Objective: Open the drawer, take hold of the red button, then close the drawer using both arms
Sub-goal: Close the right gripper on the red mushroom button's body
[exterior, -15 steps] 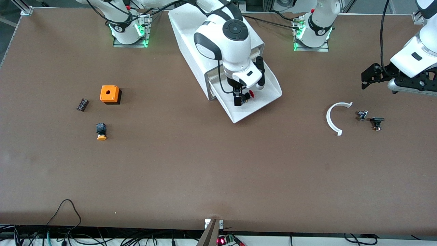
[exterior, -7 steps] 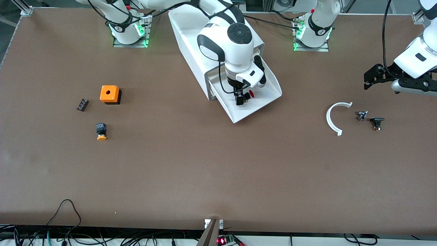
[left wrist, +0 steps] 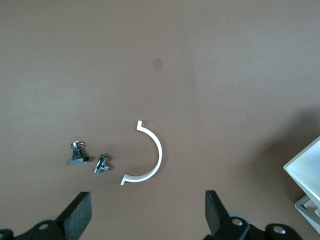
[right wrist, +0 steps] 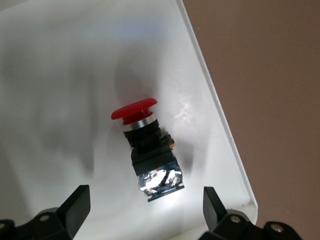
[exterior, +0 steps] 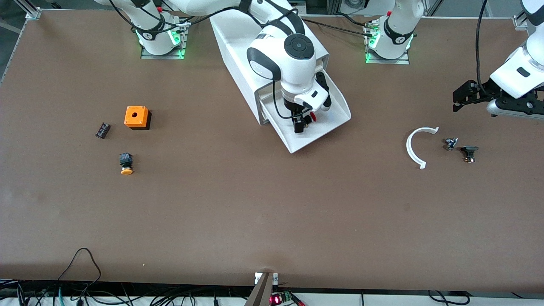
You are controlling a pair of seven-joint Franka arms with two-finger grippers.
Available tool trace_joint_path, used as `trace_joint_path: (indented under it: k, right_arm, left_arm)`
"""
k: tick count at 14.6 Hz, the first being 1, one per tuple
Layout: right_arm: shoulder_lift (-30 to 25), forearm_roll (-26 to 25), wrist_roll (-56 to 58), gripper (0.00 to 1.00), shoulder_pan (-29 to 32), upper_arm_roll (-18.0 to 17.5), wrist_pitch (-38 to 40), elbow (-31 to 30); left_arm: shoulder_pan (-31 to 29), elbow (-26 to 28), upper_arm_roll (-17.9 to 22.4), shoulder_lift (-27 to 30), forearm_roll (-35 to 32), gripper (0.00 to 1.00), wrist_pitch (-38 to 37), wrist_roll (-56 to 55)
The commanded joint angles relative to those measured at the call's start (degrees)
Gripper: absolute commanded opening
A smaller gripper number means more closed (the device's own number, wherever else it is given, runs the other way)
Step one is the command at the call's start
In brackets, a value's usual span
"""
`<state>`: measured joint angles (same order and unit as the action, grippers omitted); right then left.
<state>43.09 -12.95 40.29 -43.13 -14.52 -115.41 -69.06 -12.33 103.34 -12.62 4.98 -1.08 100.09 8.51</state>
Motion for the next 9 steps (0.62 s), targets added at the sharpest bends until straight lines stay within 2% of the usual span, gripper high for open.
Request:
trace_joint_path:
  k: [1,9]
  right_arm:
    - [1.6,-1.2,-0.1,1.00,-0.1,-0.5,-0.3,2.5]
    - [2.5,-1.0,0.1,1.00,-0.1,-0.4,-0.8,2.5]
  left_arm:
    - [1.1,-1.5,0.8,-0.8,-0.7,1.00,-0.9,-0.6]
    - [1.2,-2.4,1.0,-1.8,-0.8,1.00,-0.8,-0.5]
